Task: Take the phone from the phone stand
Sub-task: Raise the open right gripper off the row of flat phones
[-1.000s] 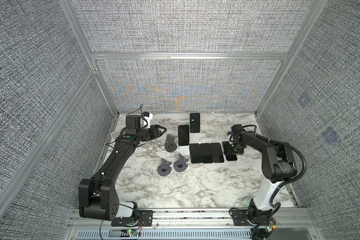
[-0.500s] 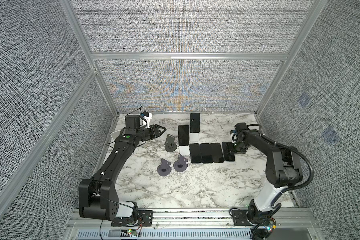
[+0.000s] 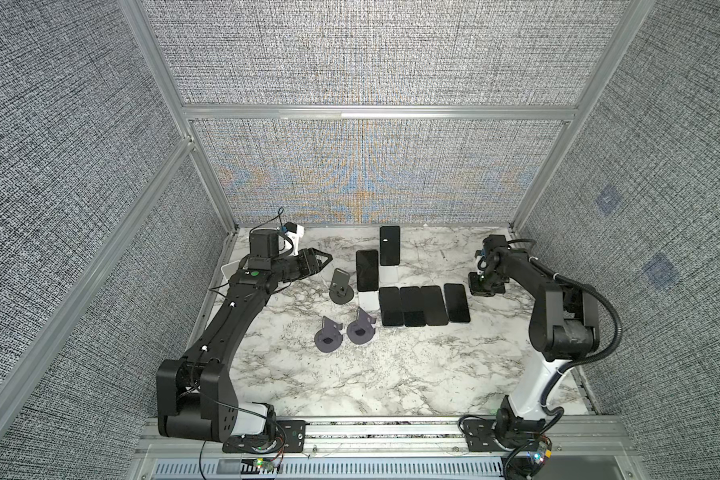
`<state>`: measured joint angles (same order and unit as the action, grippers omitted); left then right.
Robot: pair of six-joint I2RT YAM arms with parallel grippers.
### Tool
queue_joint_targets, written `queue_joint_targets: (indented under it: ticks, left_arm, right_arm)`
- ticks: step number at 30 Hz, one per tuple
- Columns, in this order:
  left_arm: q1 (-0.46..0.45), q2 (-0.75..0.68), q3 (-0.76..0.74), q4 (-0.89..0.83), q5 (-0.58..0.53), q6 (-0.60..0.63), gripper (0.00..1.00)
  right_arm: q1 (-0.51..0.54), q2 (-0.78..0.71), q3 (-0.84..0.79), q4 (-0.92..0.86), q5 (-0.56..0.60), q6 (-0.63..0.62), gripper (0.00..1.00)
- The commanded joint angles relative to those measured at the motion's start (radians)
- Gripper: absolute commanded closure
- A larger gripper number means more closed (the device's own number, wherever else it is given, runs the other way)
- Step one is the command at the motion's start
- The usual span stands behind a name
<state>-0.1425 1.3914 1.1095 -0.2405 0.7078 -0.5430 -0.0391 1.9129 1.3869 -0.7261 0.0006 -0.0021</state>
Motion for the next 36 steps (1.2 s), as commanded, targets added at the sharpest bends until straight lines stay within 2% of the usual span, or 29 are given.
queue_joint_targets:
  ticks: [1,4,12,27,33,36]
  left_arm:
    - [0.001,-0.005,0.001,0.018,0.01,0.007,0.49]
    - [0.002,-0.003,0.001,0.019,0.013,0.008,0.49]
    - [0.003,-0.002,0.001,0.02,0.013,0.006,0.49]
    - [0.005,-0.004,0.001,0.02,0.015,0.006,0.49]
    - [0.006,-0.006,0.002,0.019,0.015,0.008,0.49]
    - [0.007,-0.006,0.001,0.018,0.015,0.01,0.49]
  right_arm:
    - [0.005,0.023,0.012,0.004,0.012,-0.006,0.86]
    - [0.006,0.047,0.015,0.016,0.006,-0.009,0.89]
    - [0.028,0.08,0.002,0.032,-0.04,-0.023,0.9]
    - [0.042,0.047,-0.052,0.063,-0.097,-0.019,0.9]
    - [0.038,0.043,-0.052,0.057,-0.073,-0.015,0.88]
    - [0.031,0.031,-0.053,0.051,-0.063,-0.015,0.84]
